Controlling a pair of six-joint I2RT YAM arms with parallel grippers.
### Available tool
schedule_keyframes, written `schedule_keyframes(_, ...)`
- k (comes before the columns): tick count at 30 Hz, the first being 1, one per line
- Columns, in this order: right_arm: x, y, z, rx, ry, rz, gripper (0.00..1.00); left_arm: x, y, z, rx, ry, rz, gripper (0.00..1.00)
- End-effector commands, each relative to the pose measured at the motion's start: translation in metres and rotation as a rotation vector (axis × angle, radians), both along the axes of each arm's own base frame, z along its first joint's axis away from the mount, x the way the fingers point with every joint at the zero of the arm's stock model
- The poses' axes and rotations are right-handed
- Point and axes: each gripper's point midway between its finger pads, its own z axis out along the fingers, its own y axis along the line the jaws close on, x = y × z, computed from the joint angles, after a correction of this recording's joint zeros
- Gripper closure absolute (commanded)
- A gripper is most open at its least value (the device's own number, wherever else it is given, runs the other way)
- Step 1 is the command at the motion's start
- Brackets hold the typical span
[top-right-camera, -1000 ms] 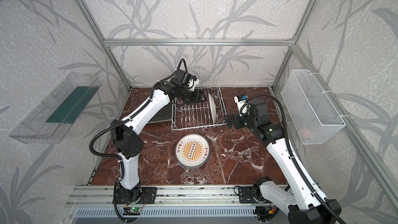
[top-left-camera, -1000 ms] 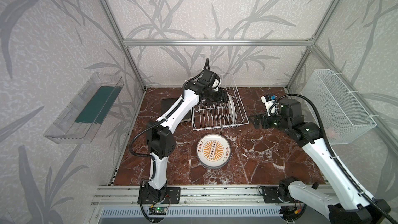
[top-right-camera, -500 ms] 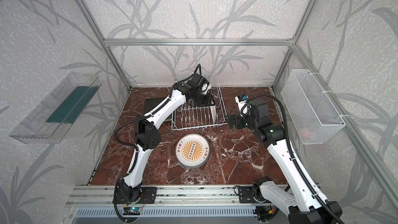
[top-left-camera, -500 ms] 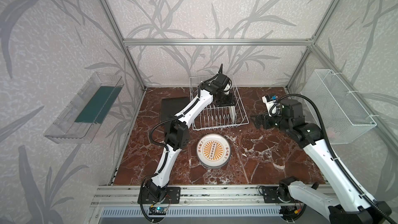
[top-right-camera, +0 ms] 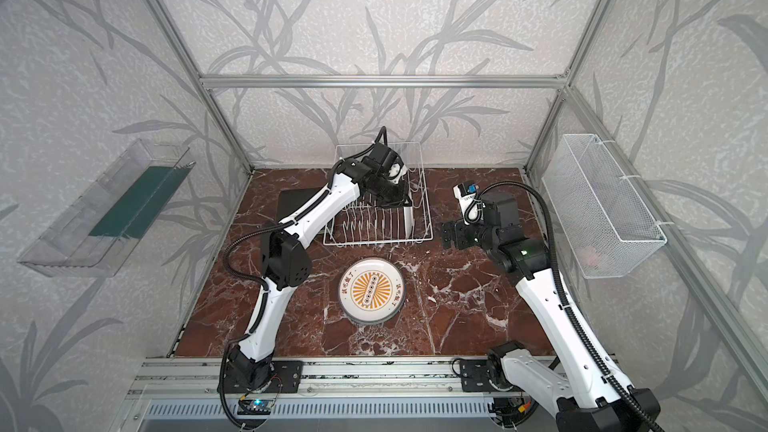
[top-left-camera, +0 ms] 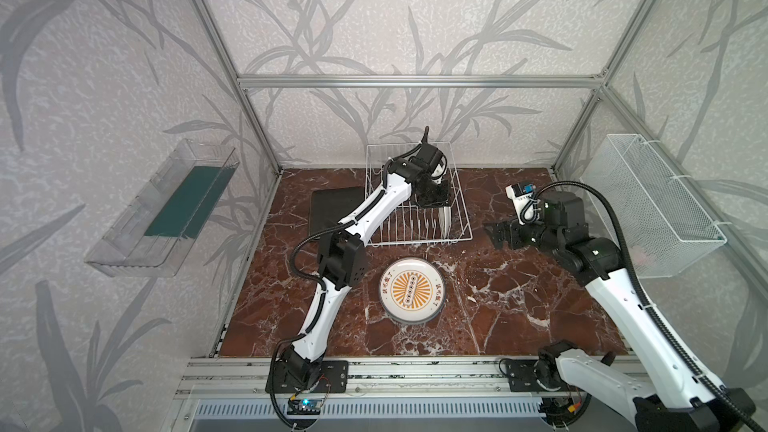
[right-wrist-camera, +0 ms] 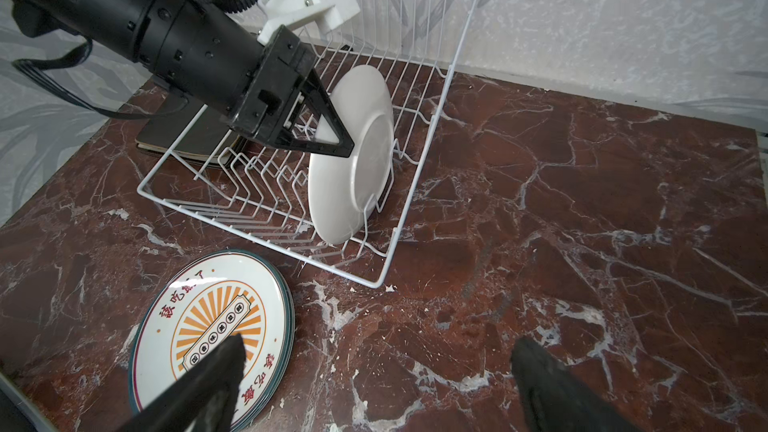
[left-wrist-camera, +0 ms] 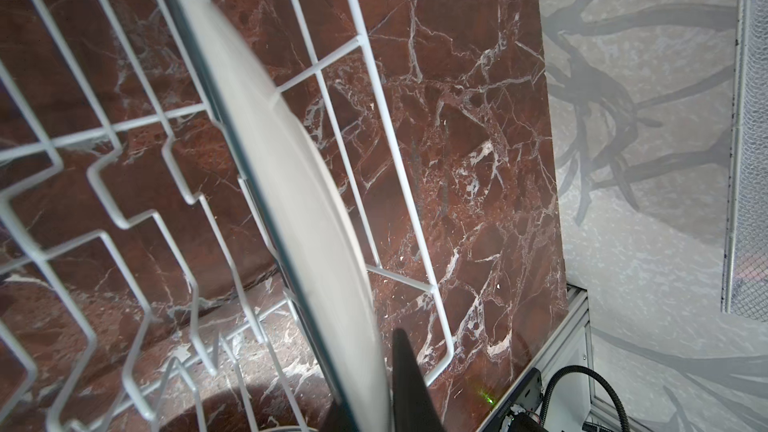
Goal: Unload the plates from the dish rack
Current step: 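Close the left gripper on the rim of the last plate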
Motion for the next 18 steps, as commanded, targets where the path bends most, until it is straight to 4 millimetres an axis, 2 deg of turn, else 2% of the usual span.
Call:
schedule_keyframes(1, 0.001, -0.001, 0.003, 0.006, -0.013, -0.003, 0.01, -0.003, -0.007, 0.005, -0.01, -0.02, -0.044, 0.91)
schedule_keyframes(5, 0.001, -0.001, 0.002, 0.004, -0.013, -0.002, 0.01, -0.004, -0.007, 0.005, -0.015, -0.013, -0.041, 0.91)
schedule_keyframes(11, 0.003, 0.0, 0.001, 0.0, -0.011, 0.0, 0.01, -0.004, -0.011, 0.018, -0.06, -0.004, -0.011, 0.91)
schedule_keyframes(18, 0.004, 0.001, 0.0, 0.004, -0.008, 0.004, 0.01, -0.004, -0.017, 0.03, -0.086, -0.003, 0.044, 0.97)
